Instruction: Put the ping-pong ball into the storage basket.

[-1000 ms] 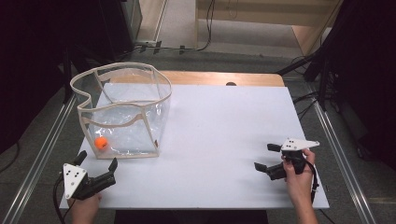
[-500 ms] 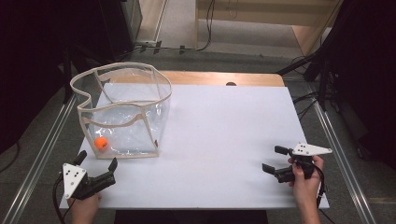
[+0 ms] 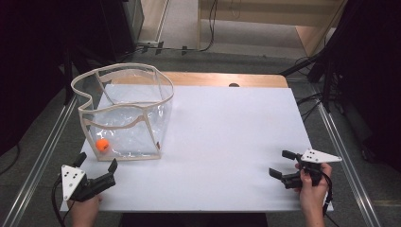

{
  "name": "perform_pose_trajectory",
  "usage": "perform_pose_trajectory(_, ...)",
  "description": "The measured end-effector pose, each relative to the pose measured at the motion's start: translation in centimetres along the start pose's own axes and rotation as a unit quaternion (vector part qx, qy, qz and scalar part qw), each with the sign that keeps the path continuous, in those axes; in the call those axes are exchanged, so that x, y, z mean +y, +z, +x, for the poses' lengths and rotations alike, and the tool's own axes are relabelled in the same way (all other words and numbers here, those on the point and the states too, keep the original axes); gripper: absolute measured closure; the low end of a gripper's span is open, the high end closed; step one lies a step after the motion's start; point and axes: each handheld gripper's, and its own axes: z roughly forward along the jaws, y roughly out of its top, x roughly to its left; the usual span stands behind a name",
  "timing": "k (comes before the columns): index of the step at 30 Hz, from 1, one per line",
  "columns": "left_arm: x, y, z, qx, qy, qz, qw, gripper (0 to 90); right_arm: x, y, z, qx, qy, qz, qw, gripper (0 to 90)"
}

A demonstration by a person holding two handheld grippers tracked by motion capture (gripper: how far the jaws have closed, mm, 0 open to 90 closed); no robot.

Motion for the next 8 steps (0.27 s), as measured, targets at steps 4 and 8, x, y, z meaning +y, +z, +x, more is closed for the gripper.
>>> perform_pose_trajectory(4,0.00,0.00,0.06,-0.001,-0.003,0.000,1.0000,0.0,-0.21,-0.20,-0.08,-0.002,0.005,-0.008,1.0000,0.0)
perform_pose_trajectory(8,0.00,0.03,0.01,-0.001,-0.003,0.001,1.0000,0.0,-0.33,-0.02,-0.11,0.002,0.007,-0.008,0.9999,0.0)
